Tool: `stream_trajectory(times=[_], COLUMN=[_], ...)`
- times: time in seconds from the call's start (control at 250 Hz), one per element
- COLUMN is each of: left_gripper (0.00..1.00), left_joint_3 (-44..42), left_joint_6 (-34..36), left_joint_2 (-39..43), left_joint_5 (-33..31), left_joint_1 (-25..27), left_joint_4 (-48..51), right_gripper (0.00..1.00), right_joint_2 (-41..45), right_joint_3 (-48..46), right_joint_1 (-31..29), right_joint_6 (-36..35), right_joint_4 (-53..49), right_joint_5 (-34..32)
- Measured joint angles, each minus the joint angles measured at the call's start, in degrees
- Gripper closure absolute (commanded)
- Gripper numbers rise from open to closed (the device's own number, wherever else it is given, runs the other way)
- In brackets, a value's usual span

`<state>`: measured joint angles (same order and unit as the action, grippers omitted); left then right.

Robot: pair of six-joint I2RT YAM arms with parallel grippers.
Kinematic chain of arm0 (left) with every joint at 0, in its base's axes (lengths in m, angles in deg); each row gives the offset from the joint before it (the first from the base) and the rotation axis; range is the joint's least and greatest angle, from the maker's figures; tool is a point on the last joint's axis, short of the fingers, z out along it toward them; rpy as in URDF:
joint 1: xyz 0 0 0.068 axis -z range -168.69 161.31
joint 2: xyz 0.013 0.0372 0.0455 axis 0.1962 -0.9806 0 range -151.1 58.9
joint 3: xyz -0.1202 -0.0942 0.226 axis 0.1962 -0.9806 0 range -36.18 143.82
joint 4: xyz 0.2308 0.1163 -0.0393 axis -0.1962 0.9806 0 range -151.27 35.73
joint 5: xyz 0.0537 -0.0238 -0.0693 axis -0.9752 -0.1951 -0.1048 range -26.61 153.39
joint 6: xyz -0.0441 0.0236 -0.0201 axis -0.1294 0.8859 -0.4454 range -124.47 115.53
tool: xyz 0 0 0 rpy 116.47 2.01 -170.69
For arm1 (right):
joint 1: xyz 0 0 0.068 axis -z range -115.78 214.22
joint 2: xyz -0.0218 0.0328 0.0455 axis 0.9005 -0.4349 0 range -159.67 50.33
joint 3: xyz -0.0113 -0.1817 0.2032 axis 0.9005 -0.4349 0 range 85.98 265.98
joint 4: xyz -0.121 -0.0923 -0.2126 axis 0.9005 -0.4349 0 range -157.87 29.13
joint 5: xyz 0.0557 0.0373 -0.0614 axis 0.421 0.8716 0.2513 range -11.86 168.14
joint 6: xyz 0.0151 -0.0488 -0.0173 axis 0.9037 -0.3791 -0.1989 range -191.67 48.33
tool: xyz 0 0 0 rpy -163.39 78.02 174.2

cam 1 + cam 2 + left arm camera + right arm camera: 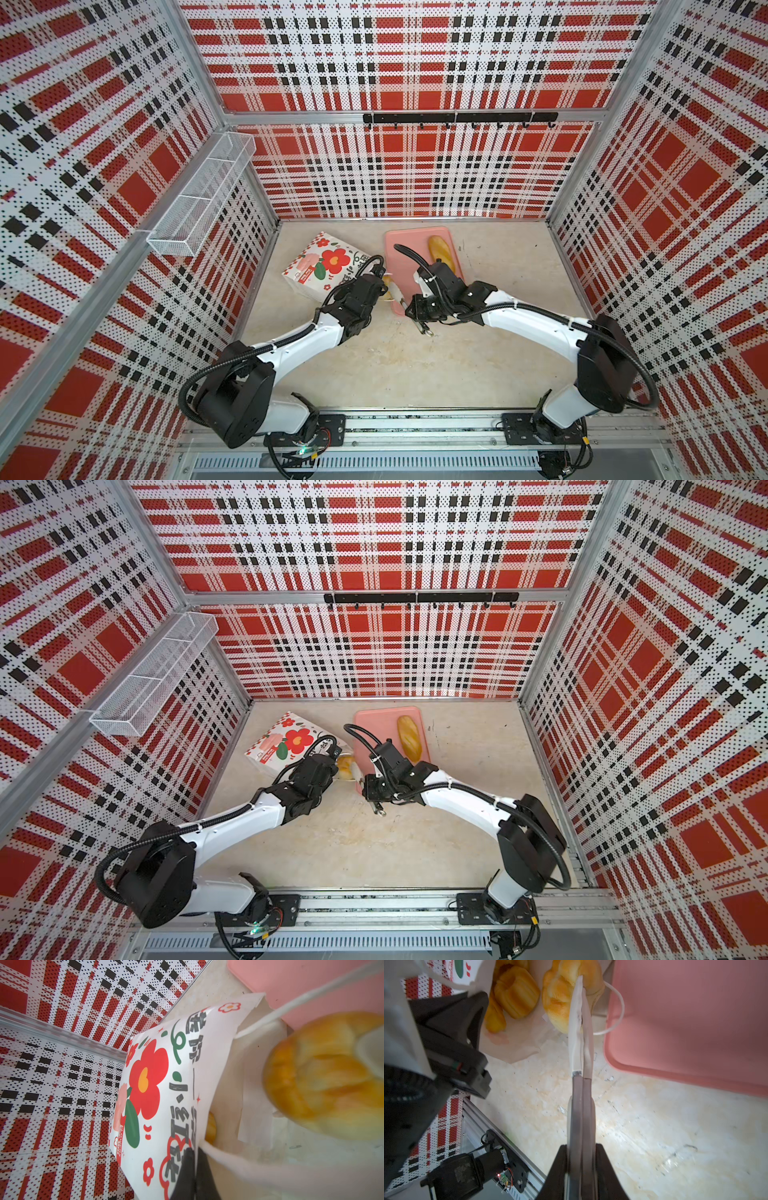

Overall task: Take the fake bread out of the paper bag
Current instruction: 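Close the tongs on a ring-shaped bun inside the bag, then pull the bun out and carry it over the pink tray with the tongs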

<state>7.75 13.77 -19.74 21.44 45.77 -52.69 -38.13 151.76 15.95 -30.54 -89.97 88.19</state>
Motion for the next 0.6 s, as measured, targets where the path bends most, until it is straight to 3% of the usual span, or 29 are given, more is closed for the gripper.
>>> stream_trajectory(times=[0.368,0.596], left_gripper=[1.00,1.00], left_joint_3=[0.59,0.59], left_joint_6=[-1.38,-1.75], left_joint_2=[0.04,0.22], left_joint_5=[-0.48,-0.42], left_joint_1=[-0.72,-0.72], left_joint_4=[0.37,0.52], right_gripper=[1.00,1.00], right_joint_2=[18.99,22.51], right_joint_3=[-6.03,-8.37], right_joint_1=[-0.63,5.77], right_joint_6=[-0.13,-1.66], right_joint_4=[-12.41,-15.96], right_joint_5=[-8.31,-11.19])
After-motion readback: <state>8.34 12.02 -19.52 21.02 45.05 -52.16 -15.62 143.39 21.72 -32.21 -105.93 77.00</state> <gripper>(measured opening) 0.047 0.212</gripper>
